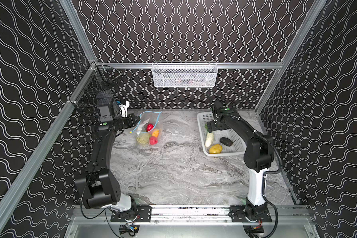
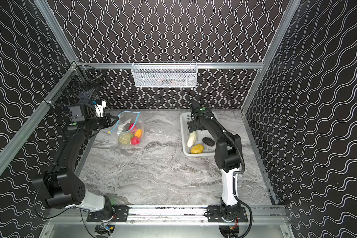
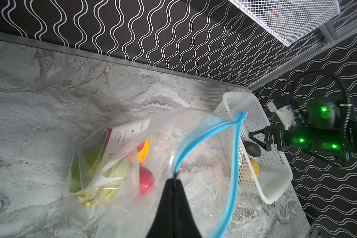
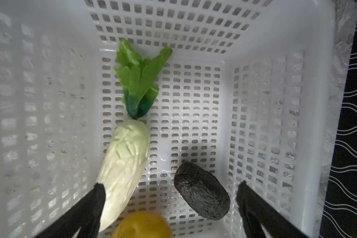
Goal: Place the food in the zip-top bag and seal the zipper
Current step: 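Lower the right gripper onto the dark eggplant and close on it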
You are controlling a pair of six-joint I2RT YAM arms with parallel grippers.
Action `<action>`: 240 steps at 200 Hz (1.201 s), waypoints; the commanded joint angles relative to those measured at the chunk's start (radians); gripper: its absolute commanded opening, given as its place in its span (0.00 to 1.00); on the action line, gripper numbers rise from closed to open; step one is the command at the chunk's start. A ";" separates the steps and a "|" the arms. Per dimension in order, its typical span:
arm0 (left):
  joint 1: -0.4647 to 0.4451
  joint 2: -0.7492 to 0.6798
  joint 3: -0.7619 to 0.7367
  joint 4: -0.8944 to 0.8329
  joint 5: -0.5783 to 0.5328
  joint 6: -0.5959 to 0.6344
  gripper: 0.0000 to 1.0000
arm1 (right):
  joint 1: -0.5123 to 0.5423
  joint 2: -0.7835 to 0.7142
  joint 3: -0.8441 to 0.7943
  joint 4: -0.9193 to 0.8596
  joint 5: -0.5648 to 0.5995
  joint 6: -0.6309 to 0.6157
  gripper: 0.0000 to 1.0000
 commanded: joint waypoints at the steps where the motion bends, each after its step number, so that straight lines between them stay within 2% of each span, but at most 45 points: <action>1: -0.002 -0.013 0.005 0.004 0.019 0.032 0.00 | -0.017 -0.012 -0.022 -0.013 0.035 0.002 0.99; 59: -0.001 -0.039 -0.043 0.017 0.021 0.023 0.00 | -0.085 0.010 -0.015 -0.076 0.004 0.030 0.99; 93: -0.001 -0.040 -0.046 0.014 0.027 0.016 0.00 | -0.103 -0.016 -0.076 -0.071 -0.023 0.028 0.99; 240: 0.000 -0.056 -0.061 0.028 0.023 -0.002 0.00 | -0.116 0.004 -0.192 -0.045 -0.071 0.047 0.99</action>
